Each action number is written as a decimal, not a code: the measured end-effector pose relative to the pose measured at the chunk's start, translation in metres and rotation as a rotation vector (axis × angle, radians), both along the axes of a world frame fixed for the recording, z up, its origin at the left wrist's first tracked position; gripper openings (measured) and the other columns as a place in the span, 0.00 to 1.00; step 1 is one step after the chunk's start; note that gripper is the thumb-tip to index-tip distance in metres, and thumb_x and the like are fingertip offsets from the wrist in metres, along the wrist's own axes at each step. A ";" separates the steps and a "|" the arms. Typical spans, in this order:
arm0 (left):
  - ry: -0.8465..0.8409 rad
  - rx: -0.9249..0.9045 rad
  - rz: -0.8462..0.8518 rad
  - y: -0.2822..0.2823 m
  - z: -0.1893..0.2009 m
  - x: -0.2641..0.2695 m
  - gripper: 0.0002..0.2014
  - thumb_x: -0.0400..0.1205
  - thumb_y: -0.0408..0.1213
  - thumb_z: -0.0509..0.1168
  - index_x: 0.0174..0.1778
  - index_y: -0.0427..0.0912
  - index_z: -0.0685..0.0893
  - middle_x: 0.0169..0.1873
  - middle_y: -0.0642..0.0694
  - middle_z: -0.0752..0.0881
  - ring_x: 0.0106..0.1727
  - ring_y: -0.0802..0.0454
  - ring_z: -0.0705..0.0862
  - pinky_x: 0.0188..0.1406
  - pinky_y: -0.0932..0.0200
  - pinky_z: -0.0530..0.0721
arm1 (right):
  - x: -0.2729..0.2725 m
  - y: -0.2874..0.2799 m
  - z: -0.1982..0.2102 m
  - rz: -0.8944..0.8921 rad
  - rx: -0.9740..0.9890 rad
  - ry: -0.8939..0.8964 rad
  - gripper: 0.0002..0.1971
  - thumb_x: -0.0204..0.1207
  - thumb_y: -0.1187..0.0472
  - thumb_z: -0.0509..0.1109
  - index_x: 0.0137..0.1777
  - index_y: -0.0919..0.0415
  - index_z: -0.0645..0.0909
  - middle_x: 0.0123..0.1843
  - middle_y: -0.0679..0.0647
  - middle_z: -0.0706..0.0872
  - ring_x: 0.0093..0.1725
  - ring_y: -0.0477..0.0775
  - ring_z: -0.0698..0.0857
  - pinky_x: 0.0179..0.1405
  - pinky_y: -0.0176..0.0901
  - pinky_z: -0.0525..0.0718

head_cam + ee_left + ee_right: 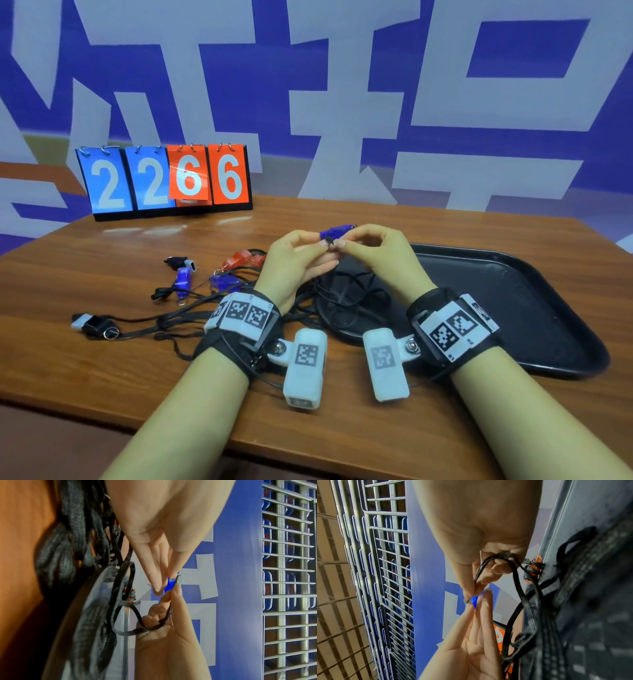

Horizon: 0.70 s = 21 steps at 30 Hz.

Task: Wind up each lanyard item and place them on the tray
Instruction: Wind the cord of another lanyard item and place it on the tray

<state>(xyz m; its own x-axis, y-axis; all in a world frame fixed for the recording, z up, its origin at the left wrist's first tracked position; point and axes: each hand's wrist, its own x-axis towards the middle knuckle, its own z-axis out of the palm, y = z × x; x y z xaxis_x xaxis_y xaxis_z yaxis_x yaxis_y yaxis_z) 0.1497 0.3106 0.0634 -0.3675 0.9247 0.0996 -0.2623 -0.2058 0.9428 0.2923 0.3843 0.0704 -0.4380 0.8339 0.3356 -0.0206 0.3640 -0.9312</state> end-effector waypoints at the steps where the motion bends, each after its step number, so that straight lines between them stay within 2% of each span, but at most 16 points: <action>1: 0.015 0.000 -0.006 0.000 0.000 0.001 0.12 0.85 0.28 0.66 0.61 0.24 0.79 0.46 0.35 0.92 0.48 0.45 0.93 0.44 0.60 0.90 | 0.000 0.001 0.000 -0.011 -0.040 0.006 0.09 0.72 0.63 0.80 0.48 0.67 0.86 0.36 0.53 0.87 0.30 0.37 0.81 0.30 0.25 0.76; 3: 0.061 0.006 -0.023 0.000 -0.001 0.003 0.13 0.86 0.31 0.66 0.60 0.23 0.80 0.47 0.33 0.92 0.49 0.43 0.93 0.44 0.60 0.90 | -0.001 0.003 -0.002 -0.029 -0.130 0.031 0.14 0.71 0.62 0.81 0.52 0.63 0.80 0.33 0.49 0.85 0.27 0.38 0.80 0.28 0.27 0.76; 7: 0.114 0.025 -0.032 0.001 -0.003 0.003 0.10 0.87 0.31 0.64 0.57 0.26 0.80 0.48 0.30 0.91 0.49 0.41 0.93 0.44 0.59 0.90 | -0.001 0.003 -0.003 -0.013 -0.252 0.089 0.22 0.71 0.62 0.81 0.63 0.59 0.78 0.36 0.50 0.87 0.34 0.45 0.82 0.34 0.35 0.76; 10: 0.143 0.007 -0.049 0.001 -0.005 0.005 0.11 0.87 0.32 0.63 0.59 0.25 0.80 0.50 0.28 0.90 0.51 0.39 0.92 0.45 0.56 0.91 | 0.001 0.004 -0.004 0.104 -0.267 0.084 0.15 0.73 0.60 0.79 0.59 0.62 0.87 0.47 0.66 0.89 0.44 0.55 0.83 0.46 0.47 0.79; 13: 0.184 -0.004 -0.080 0.000 -0.003 0.006 0.11 0.88 0.32 0.62 0.58 0.26 0.80 0.48 0.31 0.91 0.47 0.42 0.93 0.41 0.57 0.91 | 0.001 0.003 -0.004 0.135 -0.252 0.106 0.12 0.73 0.58 0.78 0.55 0.62 0.90 0.53 0.71 0.89 0.48 0.59 0.83 0.51 0.55 0.78; 15: 0.225 -0.018 -0.104 -0.002 0.000 0.006 0.08 0.88 0.33 0.62 0.56 0.30 0.81 0.43 0.37 0.90 0.39 0.47 0.92 0.34 0.60 0.89 | 0.002 0.002 -0.003 0.139 -0.212 0.104 0.10 0.75 0.60 0.77 0.54 0.63 0.90 0.50 0.69 0.88 0.46 0.58 0.83 0.48 0.53 0.78; 18: 0.200 -0.031 -0.140 -0.003 0.003 0.005 0.07 0.88 0.33 0.60 0.52 0.34 0.81 0.38 0.38 0.88 0.32 0.47 0.87 0.26 0.61 0.84 | 0.003 0.001 -0.002 0.139 -0.166 0.069 0.09 0.77 0.60 0.75 0.53 0.64 0.90 0.46 0.61 0.88 0.40 0.51 0.80 0.38 0.40 0.76; 21: 0.138 -0.044 -0.155 -0.004 0.005 0.004 0.12 0.89 0.40 0.58 0.53 0.37 0.83 0.34 0.38 0.85 0.27 0.48 0.82 0.20 0.62 0.77 | 0.002 0.000 -0.003 0.149 -0.144 0.041 0.09 0.77 0.60 0.75 0.55 0.61 0.90 0.43 0.53 0.89 0.34 0.43 0.77 0.32 0.34 0.74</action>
